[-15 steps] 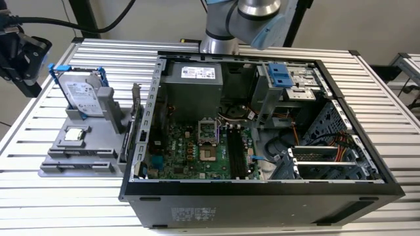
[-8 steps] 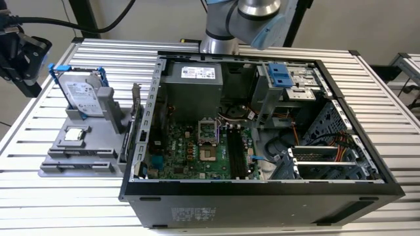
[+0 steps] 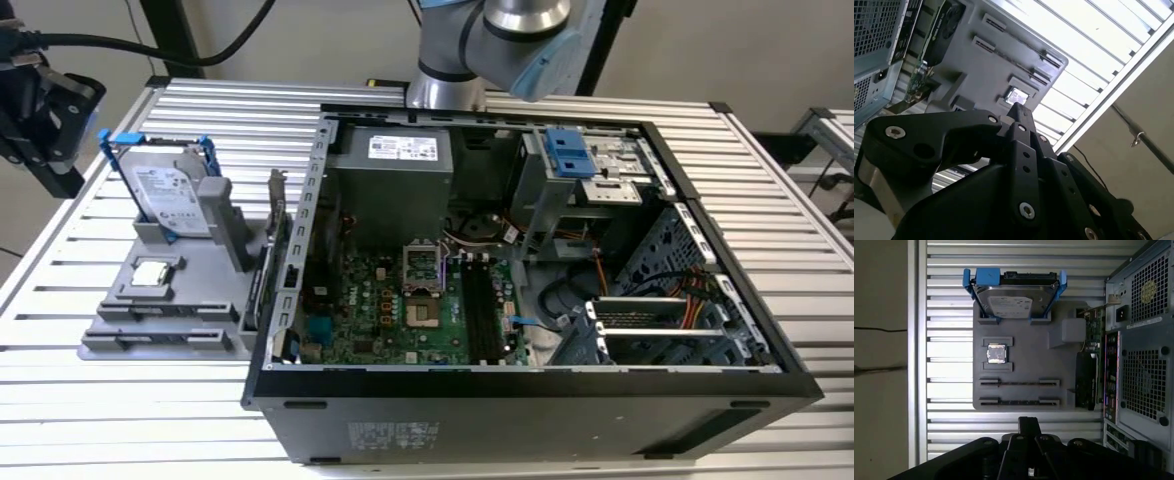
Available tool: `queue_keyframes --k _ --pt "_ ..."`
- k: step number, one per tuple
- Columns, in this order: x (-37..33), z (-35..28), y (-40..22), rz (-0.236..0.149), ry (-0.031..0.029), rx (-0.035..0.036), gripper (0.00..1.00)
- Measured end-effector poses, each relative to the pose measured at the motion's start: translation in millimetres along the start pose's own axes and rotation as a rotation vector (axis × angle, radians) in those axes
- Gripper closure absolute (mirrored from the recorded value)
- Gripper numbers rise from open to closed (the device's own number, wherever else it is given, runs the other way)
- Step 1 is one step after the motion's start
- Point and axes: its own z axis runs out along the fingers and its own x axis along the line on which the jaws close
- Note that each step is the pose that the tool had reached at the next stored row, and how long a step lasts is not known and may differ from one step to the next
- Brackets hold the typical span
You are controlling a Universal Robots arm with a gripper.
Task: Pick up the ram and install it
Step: 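Pick up the ram and move it above insertion slot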
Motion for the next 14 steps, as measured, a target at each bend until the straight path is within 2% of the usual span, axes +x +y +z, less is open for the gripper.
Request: queue_keyframes --k 7,14 --pt "0.0 0.0 0.2 -0.075 0.0037 -0.0012 1.00" --pt "0.0 0.0 0.2 -0.082 0.0041 -0.0013 1.00"
